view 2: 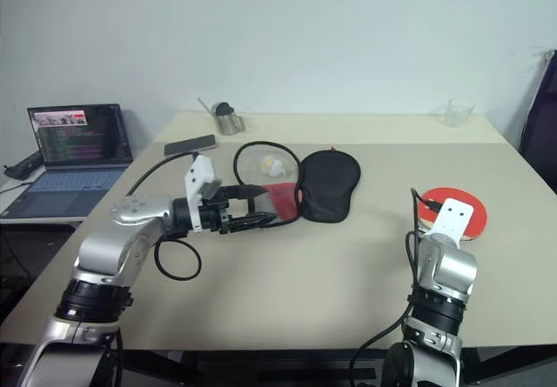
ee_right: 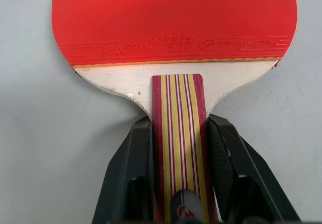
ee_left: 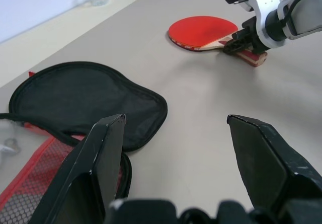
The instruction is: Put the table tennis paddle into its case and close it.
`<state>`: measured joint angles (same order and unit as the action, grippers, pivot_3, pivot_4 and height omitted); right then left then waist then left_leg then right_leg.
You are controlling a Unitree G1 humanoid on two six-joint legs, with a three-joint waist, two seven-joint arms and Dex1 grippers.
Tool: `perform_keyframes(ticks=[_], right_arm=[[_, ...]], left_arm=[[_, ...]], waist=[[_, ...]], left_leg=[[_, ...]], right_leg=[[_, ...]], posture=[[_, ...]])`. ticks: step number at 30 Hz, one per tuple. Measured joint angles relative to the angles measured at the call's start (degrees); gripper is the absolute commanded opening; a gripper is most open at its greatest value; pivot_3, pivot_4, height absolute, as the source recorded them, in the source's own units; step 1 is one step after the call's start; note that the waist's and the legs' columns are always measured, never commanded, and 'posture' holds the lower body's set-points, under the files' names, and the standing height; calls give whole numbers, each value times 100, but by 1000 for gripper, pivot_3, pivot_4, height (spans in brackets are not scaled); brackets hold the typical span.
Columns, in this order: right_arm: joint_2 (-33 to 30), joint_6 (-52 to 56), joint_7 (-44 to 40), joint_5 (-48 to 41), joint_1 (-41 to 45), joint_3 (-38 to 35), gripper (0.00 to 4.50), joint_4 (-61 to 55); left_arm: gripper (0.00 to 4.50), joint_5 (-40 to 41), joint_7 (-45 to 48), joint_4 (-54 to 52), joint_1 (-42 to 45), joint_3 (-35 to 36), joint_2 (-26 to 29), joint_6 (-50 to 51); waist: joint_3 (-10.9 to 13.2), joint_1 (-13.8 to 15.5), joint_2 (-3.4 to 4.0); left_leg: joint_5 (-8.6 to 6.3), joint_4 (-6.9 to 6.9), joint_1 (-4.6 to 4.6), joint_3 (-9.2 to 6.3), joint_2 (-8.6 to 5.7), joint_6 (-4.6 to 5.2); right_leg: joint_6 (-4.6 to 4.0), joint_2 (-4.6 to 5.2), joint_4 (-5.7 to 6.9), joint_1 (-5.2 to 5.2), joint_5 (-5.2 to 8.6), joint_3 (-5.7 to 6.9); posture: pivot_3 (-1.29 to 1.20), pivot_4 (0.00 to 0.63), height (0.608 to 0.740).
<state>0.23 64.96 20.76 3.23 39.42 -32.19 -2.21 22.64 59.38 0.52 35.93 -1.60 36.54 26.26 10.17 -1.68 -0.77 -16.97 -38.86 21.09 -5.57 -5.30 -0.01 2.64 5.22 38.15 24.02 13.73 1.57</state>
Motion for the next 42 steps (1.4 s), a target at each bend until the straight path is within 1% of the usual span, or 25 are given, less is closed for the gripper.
perform_keyframes(ticks=[4,6,9,13,16,20,24,26,28,32,36,42], right_arm=[[4,0,77,-75,284,-32,1102,181],[25,3,88,-179,628,-35,1102,317],[39,-92,65,-341,1384,15,1102,543],[136,-554,27,-541,2093,285,1102,1139],[327,-963,-77,-685,2311,496,1102,1862],[569,-1766,-288,-756,2529,858,1102,3163],[673,-2651,-386,-889,2909,976,1102,4461],[724,-3156,-454,-916,3213,1013,1102,5159],[750,-3488,-501,-962,3439,1067,1102,5589],[793,-3961,-574,-1101,3680,1110,1102,6160],[885,-4195,-683,-1160,3736,1155,1102,6610],[900,-4551,-722,-1183,3783,1205,1102,6983]], left_arm=[[3533,0,-15,-11,-103,58,47,4],[3533,2,-22,-25,-167,140,171,25],[3533,-3,-34,-28,-270,304,409,62],[3533,-12,-83,19,-551,535,678,67],[3533,-11,-139,11,-752,653,757,82],[3533,-2,-220,-173,-1021,711,781,201],[3533,93,-366,-539,-1207,850,794,364],[3533,174,-459,-799,-1420,942,816,496],[3533,232,-532,-984,-1571,1009,830,612],[3533,344,-703,-1328,-1784,1170,871,781],[3533,438,-863,-1611,-1987,1337,895,953],[3533,586,-1014,-1947,-2258,1534,960,1184]], waist=[[4,-21,5],[9,-80,12],[10,-166,13],[10,-185,12],[10,-178,12],[10,-183,12],[10,-196,12],[10,-238,12],[10,-266,12],[10,-301,11],[10,-317,11],[10,-320,11]], left_leg=[[0,12,1,20,10,0],[0,17,1,45,16,0],[0,31,0,82,26,0],[0,62,-17,106,41,0],[1,74,-16,114,53,-1],[0,89,-8,121,64,-3],[1,83,50,124,66,-5],[1,84,67,124,67,-6],[1,84,72,122,69,-6],[1,83,71,122,70,-6],[1,82,69,124,75,-7],[1,81,70,126,78,-7]], right_leg=[[0,-2,4,18,0,-23],[-1,-2,9,33,0,-46],[-1,-6,26,60,1,-78],[-5,-13,26,68,3,-95],[-7,-18,10,69,2,-93],[-13,-25,-14,76,-2,-93],[-15,-25,-12,137,-4,-93],[-16,-25,-15,152,-4,-91],[-16,-26,-16,155,-4,-90],[-16,-27,-16,153,-4,-90],[-20,-31,-13,153,-7,-91],[-23,-34,-13,154,-8,-92]], posture=[[0,150,740],[0,150,740],[0,150,740],[0,150,740],[0,150,740],[0,150,740],[0,150,740],[0,150,740],[0,150,740],[0,150,740],[0,150,740],[0,150,740]])
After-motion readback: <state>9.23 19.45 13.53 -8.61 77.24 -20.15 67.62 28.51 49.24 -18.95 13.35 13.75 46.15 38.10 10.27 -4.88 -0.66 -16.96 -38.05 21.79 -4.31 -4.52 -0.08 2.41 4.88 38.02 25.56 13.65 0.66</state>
